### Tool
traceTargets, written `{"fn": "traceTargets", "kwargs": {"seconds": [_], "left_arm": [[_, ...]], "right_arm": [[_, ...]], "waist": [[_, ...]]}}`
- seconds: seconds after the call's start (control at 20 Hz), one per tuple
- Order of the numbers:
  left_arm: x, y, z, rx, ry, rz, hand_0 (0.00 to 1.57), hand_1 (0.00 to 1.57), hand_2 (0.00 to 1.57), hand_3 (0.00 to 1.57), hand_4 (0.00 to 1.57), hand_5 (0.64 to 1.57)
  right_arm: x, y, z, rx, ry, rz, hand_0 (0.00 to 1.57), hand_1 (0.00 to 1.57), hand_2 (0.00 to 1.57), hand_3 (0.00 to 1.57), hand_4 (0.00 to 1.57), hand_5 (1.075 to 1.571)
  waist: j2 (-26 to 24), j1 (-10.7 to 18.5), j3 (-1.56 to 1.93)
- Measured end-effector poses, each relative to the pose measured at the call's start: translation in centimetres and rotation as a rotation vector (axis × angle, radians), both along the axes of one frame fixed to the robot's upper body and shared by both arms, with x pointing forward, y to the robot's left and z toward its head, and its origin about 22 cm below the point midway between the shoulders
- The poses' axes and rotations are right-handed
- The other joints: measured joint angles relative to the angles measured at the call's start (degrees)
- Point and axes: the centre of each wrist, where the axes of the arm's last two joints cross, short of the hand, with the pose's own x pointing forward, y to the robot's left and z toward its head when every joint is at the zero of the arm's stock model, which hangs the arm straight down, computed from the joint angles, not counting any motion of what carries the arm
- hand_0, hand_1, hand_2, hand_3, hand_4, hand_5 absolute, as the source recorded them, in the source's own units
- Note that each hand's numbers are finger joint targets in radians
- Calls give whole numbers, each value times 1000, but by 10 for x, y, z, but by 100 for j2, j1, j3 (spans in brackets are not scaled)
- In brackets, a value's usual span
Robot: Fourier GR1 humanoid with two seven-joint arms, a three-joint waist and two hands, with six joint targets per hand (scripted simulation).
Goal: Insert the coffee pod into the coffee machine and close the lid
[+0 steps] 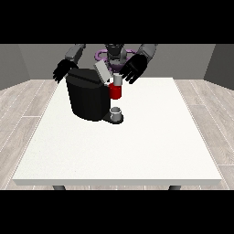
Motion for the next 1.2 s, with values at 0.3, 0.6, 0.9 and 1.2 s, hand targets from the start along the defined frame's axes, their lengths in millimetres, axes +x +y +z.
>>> {"fn": "traceTargets", "kwargs": {"seconds": [0.3, 0.6, 0.9, 1.2], "left_arm": [[2, -6, 7, 4, 4, -5, 1229, 1229, 1283, 1207, 511, 1571], [4, -16, 1, 12, 17, -28, 1185, 1185, 1264, 1195, 497, 1571], [4, -19, -13, 19, 32, -39, 1186, 1186, 1269, 1202, 515, 1571], [4, -17, -8, 28, 29, -33, 1221, 1221, 1275, 1199, 488, 1571]], "right_arm": [[3, 3, 6, 17, -13, -7, 0, 0, 0, 0, 498, 1571], [-1, 1, -2, 30, -4, -16, 0, 0, 0, 0, 538, 1571], [-6, -9, -7, 29, 2, -26, 0, 0, 0, 0, 442, 1571], [-5, -10, -7, 34, -13, -37, 0, 0, 0, 0, 443, 1571]], "waist": [[96, 13, 0], [60, 49, 0], [6, 59, 1], [97, 90, 0]]}}
